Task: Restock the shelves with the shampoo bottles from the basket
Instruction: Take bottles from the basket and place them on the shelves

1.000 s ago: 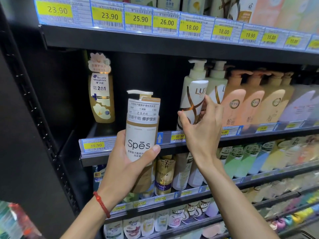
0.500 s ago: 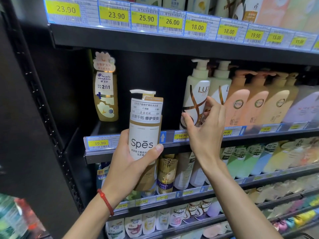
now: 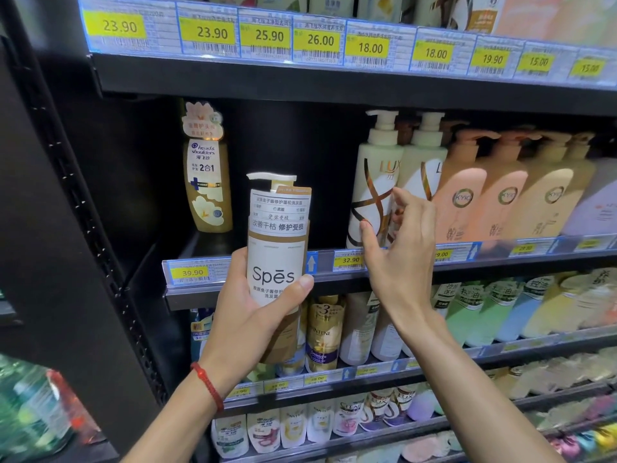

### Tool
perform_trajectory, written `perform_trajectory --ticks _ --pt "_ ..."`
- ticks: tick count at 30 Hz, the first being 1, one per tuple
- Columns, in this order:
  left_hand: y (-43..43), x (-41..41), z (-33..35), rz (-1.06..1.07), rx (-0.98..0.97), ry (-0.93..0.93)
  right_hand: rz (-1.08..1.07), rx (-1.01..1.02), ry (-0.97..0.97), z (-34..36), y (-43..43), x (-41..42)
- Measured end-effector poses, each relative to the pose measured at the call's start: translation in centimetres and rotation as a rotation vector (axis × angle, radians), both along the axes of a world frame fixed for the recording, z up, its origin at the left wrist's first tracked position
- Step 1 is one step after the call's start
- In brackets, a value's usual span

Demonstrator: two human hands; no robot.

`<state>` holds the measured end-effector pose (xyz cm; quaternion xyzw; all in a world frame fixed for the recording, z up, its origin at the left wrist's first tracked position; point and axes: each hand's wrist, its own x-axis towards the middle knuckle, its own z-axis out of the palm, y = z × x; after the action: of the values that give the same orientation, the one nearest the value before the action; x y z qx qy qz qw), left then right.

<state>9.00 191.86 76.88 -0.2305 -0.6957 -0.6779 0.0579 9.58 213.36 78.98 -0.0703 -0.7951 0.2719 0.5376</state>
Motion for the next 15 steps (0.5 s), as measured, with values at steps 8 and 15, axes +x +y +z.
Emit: perform_trajectory --ticks 8,15 --pt "0.5 0.9 0.0 0.047 -0.012 0.032 0.141 0.095 -0.034 -1.0 2.0 1.9" --pt "2.0 1.1 1.7 -0.069 0.028 0.091 0.104 0.532 -0.293 -3.4 7.7 4.0"
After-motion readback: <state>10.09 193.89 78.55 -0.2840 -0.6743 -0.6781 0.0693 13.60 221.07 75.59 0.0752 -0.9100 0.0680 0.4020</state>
